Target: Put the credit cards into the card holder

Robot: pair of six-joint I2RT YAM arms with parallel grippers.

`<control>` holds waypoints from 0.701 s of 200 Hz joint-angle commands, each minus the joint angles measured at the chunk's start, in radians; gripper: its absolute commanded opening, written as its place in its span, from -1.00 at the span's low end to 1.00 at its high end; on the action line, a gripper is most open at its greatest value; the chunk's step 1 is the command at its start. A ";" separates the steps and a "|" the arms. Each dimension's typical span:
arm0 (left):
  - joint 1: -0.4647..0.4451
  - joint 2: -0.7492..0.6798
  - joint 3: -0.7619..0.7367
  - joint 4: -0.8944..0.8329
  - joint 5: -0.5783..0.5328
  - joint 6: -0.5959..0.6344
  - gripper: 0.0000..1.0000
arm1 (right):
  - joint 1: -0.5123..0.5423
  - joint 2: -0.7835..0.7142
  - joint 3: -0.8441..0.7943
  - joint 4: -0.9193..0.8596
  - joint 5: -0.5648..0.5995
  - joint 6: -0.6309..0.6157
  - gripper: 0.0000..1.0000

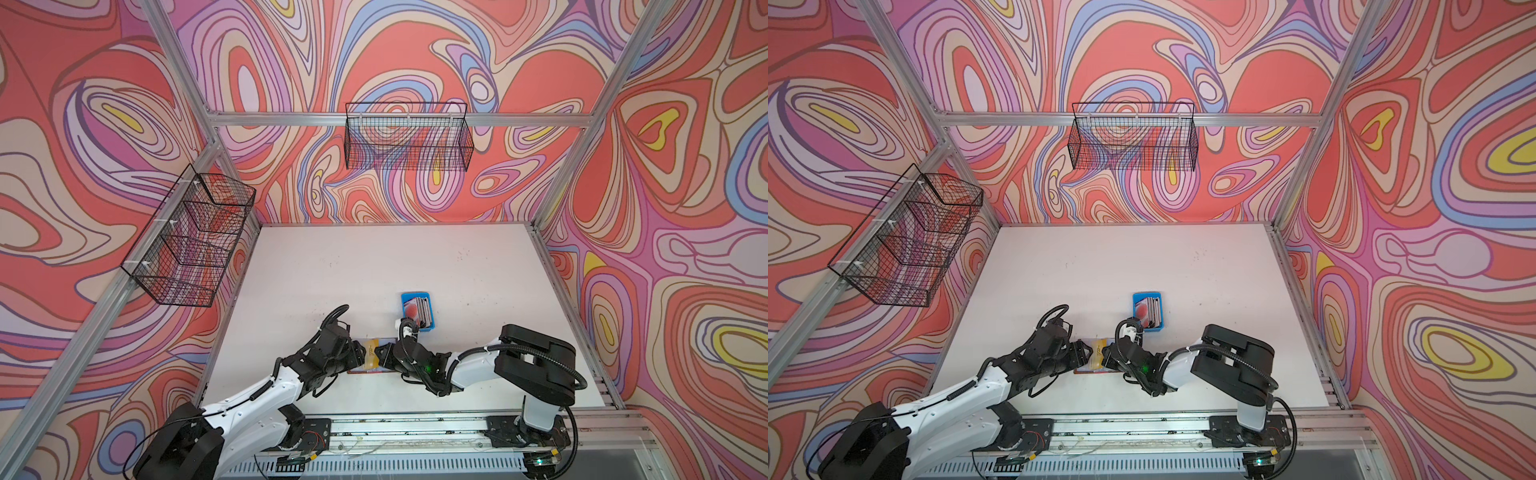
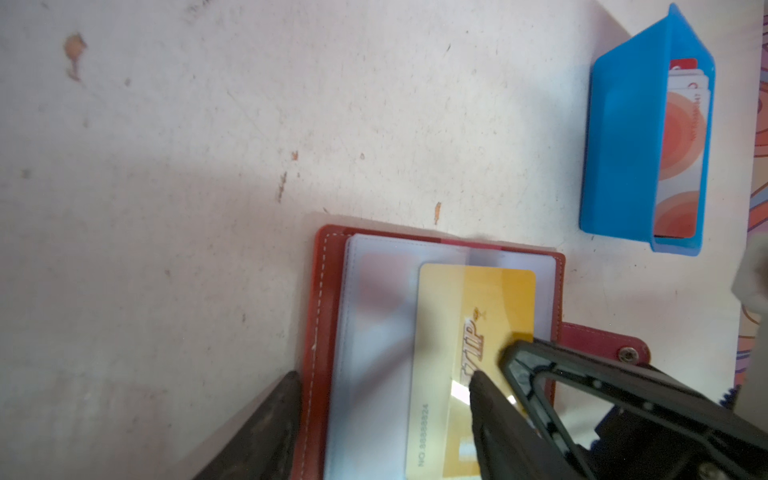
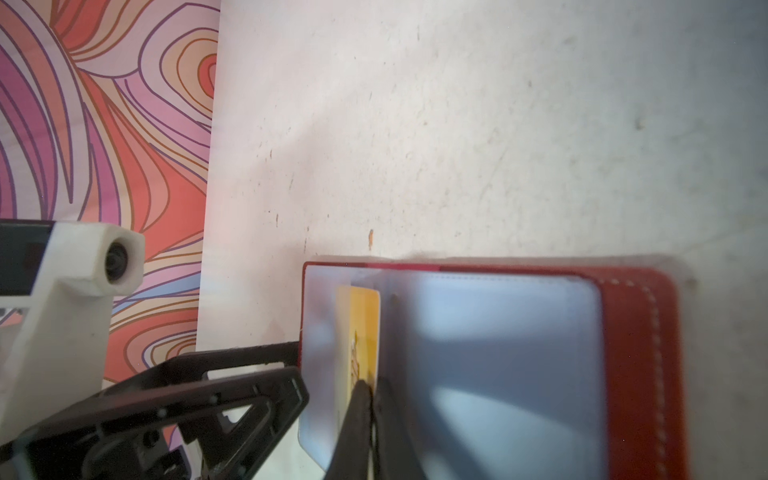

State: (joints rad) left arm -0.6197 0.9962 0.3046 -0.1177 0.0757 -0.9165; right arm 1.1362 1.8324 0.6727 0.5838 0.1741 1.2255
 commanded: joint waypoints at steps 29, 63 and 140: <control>0.006 -0.002 -0.020 0.022 0.013 0.007 0.32 | 0.025 0.075 0.033 -0.098 -0.004 0.005 -1.00; 0.006 -0.007 -0.022 0.026 0.016 0.007 0.32 | 0.034 0.080 0.061 -0.134 0.011 0.001 -1.00; 0.006 -0.027 -0.033 0.020 -0.007 0.003 0.33 | 0.040 0.004 0.093 -0.291 0.094 -0.026 -0.59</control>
State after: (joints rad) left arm -0.6197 0.9867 0.2916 -0.0998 0.0784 -0.9165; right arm 1.1687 1.8679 0.7673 0.4507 0.2195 1.2140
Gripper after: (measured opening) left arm 0.663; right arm 0.189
